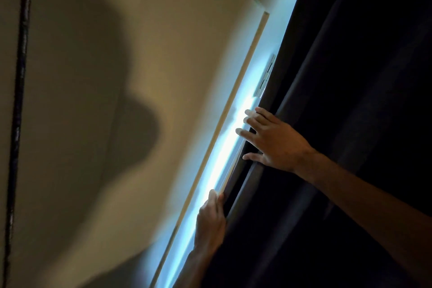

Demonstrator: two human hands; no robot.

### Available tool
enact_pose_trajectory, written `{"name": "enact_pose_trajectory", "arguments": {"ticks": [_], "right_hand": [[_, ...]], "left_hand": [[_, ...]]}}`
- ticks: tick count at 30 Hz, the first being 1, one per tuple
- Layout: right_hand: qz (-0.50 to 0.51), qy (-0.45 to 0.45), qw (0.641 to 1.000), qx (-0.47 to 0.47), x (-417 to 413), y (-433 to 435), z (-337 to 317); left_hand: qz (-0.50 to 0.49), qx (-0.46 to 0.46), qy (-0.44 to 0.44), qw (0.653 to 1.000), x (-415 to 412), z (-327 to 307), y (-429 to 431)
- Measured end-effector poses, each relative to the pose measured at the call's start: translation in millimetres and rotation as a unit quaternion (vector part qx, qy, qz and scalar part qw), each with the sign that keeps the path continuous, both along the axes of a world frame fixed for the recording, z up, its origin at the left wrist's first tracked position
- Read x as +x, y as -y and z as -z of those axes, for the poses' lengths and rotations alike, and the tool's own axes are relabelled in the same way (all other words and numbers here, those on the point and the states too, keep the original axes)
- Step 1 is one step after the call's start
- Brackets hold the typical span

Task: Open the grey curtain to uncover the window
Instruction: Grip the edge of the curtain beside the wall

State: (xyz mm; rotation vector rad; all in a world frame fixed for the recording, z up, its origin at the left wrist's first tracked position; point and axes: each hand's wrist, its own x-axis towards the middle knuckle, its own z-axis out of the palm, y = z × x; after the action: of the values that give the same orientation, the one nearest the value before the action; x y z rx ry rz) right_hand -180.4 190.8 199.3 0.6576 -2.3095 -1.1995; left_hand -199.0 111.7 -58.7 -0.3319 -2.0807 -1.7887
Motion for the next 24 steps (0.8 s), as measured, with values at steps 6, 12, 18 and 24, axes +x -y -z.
{"name": "enact_pose_trajectory", "arguments": {"ticks": [6,12,18,24], "right_hand": [[-0.008,-0.009,0.999,0.031,3,0,-1],[-0.041,-0.006,0.999,0.035,14,1,-11],[-0.03,-0.02,0.998,0.053,38,-8,-11],[-0.006,-0.032,0.998,0.046,75,-19,-12]], "left_hand": [[0.016,0.036,0.014,0.999,14,4,-4],[-0.014,-0.008,-0.014,1.0,32,15,-8],[-0.027,-0.002,-0.038,0.999,53,16,-15],[0.006,-0.007,-0.053,0.999,97,6,-23]]}}
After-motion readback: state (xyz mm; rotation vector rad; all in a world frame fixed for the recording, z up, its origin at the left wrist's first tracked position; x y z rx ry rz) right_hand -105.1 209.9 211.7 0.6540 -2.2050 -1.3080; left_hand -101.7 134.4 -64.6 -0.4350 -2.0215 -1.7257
